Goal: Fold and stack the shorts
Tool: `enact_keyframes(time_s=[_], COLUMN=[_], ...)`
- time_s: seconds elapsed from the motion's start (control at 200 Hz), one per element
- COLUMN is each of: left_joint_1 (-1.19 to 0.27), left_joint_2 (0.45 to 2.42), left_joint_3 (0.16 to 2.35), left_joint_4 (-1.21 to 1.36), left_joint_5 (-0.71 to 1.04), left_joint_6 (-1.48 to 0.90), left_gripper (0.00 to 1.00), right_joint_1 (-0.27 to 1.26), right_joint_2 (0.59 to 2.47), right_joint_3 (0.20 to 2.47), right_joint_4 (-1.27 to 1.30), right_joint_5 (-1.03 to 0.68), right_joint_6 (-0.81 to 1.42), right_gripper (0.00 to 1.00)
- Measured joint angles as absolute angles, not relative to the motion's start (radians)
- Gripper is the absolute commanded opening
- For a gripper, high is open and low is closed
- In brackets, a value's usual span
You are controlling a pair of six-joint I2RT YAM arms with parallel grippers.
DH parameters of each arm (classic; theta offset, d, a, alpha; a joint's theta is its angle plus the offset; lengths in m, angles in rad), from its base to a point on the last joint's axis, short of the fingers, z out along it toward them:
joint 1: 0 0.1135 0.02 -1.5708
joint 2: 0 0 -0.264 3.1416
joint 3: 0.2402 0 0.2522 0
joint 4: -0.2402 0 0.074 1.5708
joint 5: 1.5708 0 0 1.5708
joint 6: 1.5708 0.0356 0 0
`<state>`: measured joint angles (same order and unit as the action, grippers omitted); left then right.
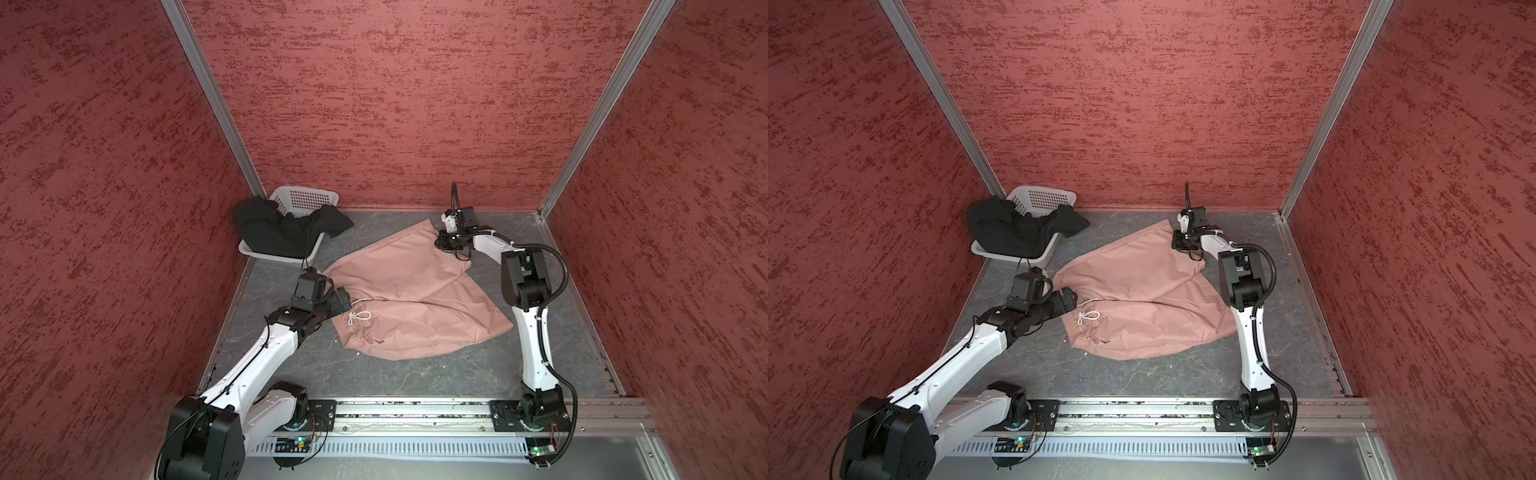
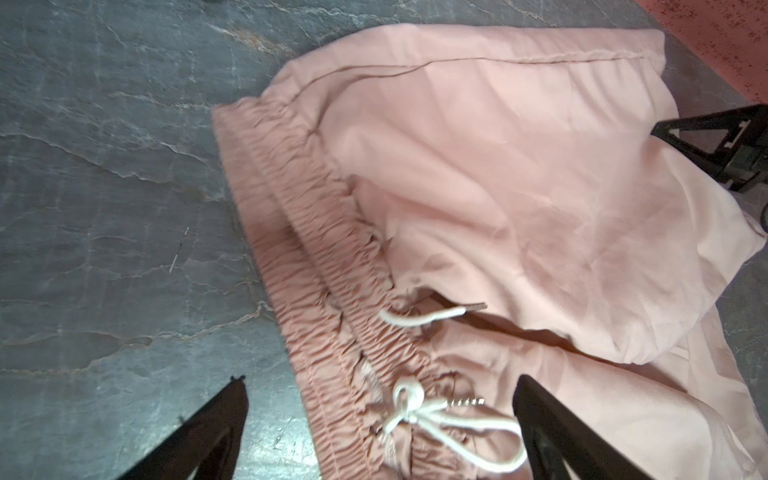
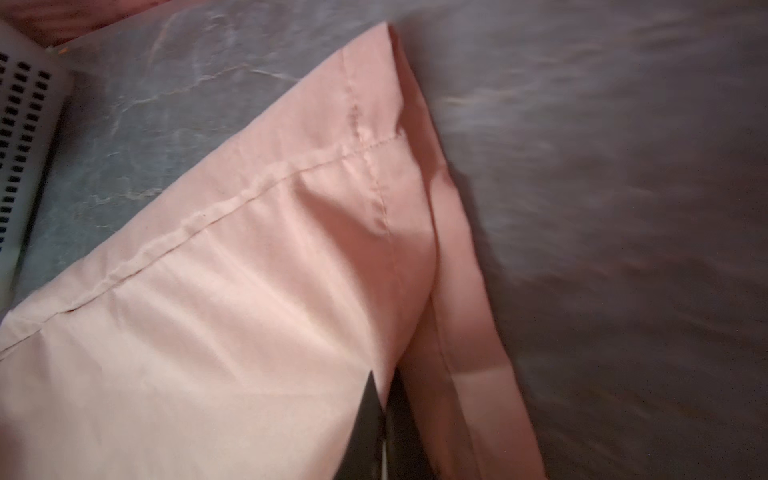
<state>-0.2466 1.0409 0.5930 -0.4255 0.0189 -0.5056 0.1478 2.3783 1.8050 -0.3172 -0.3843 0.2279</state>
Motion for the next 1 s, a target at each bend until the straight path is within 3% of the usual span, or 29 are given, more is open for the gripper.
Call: enact_keyframes(time_s=[0.24, 0.431, 0.506, 0.551, 0.621, 0.791, 0.997], left_joint_1=[-0.265, -0.358, -0.389, -0.4, -0.405, -0.418, -0.435], left_joint_2=[1.145, 1.284, 1.347, 1.384, 1.444, 1.566, 1.578], left_joint_3=[0.645, 0.761, 0.819, 0.849, 0.887, 0.949, 0.934], left_joint_4=[-0.379, -0.34, -0.34, -0.34, -0.341, -0.394, -0.426], left_joint_5=[0.112, 0.179, 0.186, 0.186, 0.191, 0.2, 0.225], left_joint_6=[-0.44, -0.39, -0.385, -0.382, -0.373, -0.364, -0.358], left_gripper=[0.99, 1.0, 0.94, 0.81, 0.7, 0.71, 0.71], right_joint_1=[-0.015, -0.054, -0.053, -0.051, -0.051, -0.05, -0.049], right_joint_2=[2.19, 2.168, 2.167, 2.167, 2.162, 2.132, 2.117], right_joint_3=[1.534, 1.515, 1.515, 1.515, 1.514, 1.5, 1.483], right_joint_4=[-0.19, -0.142, -0.139, -0.138, -0.137, -0.128, -0.118], right_joint_5=[-0.331, -0.339, -0.341, -0.343, -0.345, -0.344, -0.344], right_joint_6=[0.305, 0.318, 0.318, 0.317, 0.315, 0.306, 0.299], right_gripper=[0.0, 0.0, 0.0, 0.0, 0.0, 0.0, 0.0])
